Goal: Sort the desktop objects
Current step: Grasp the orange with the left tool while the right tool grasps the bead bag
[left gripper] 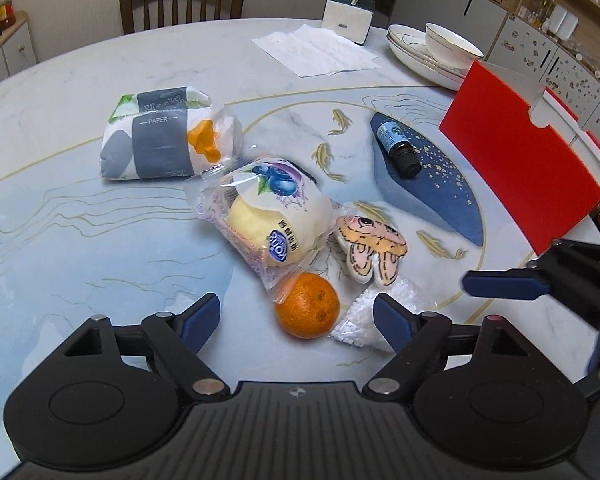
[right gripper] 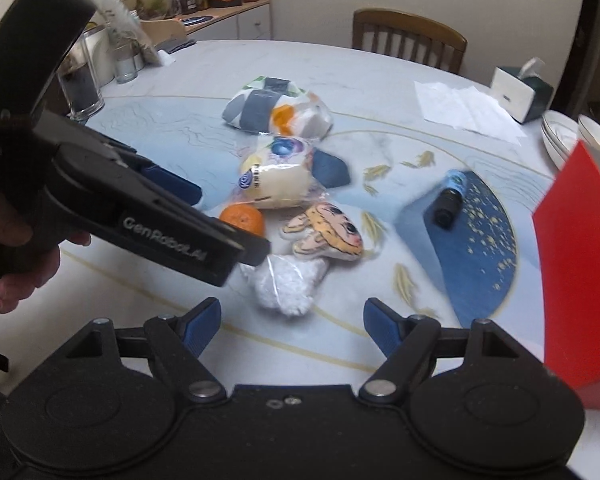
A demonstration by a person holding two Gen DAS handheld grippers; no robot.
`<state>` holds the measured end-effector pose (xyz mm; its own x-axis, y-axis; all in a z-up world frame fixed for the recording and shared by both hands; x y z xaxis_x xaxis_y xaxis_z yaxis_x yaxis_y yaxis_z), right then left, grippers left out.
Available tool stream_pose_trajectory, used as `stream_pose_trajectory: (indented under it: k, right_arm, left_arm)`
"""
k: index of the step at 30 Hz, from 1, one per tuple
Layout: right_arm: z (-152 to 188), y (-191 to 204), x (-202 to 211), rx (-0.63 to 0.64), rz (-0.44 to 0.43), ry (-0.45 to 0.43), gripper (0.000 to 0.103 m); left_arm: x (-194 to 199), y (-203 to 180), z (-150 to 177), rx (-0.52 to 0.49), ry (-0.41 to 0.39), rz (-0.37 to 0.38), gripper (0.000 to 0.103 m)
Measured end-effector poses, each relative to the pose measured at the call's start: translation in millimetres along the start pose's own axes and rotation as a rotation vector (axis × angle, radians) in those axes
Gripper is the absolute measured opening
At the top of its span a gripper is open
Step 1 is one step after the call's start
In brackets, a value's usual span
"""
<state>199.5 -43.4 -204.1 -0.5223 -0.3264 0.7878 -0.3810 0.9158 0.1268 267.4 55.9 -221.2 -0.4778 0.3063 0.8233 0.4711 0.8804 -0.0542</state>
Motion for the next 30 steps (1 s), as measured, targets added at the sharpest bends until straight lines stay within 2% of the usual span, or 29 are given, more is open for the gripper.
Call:
stream_pose_trajectory:
  k: [4, 10, 15, 16, 19, 22, 25, 30]
  right_arm:
    - [-4, 1, -9, -0.024, -0.006, -0.006, 0.076]
    - [-5, 1, -21, -0.03, -0.003, 0.015, 0.075]
    - [-6, 1, -26, -0.032, -0.013, 0.024, 0.07]
    - [-6, 0, -27, -0.034, -0.015, 0.025, 0.068]
    - [-5, 0, -31, -0.036, -0.024, 0.046, 0.053]
    - [-5, 0, -31, -0.029, -0.023, 0.042, 0.052]
    - [-5, 0, -29, -0.02, -0.025, 0.038, 0.045]
    - [-4, -3, -26, -0.028, -0.03, 0.037, 0.039]
  left_arm:
    - [-5, 1, -1, 0.044, 0.018, 0.019, 0.075]
    - [-8, 0, -2, 0.059, 0.024, 0.028, 0.06]
    - [-8, -1, -3, 0.069, 0.024, 0.04, 0.054]
    - [-8, -1, -3, 0.074, 0.025, 0.042, 0.053]
    - [-8, 0, -3, 0.09, 0.025, 0.057, 0.045]
    - [-7, -1, -1, 0.097, 0.027, 0.056, 0.04]
    - [-7, 2, 0, 0.112, 0.028, 0.052, 0.034]
    - [-4, 2, 4, 0.124, 0.028, 0.057, 0.033]
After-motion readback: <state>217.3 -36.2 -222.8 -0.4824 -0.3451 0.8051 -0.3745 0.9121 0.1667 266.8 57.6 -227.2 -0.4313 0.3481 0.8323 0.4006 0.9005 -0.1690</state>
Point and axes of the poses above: each gripper's, at about its wrist camera, not at the fingertips, and x roughly against the way its jaws point, y to its left, z to its underside, the point moved 9 cm from there along -x, roughly the way its jaws point, and after that the axes turned 11 degrees about -x, right-handed, at the moved point
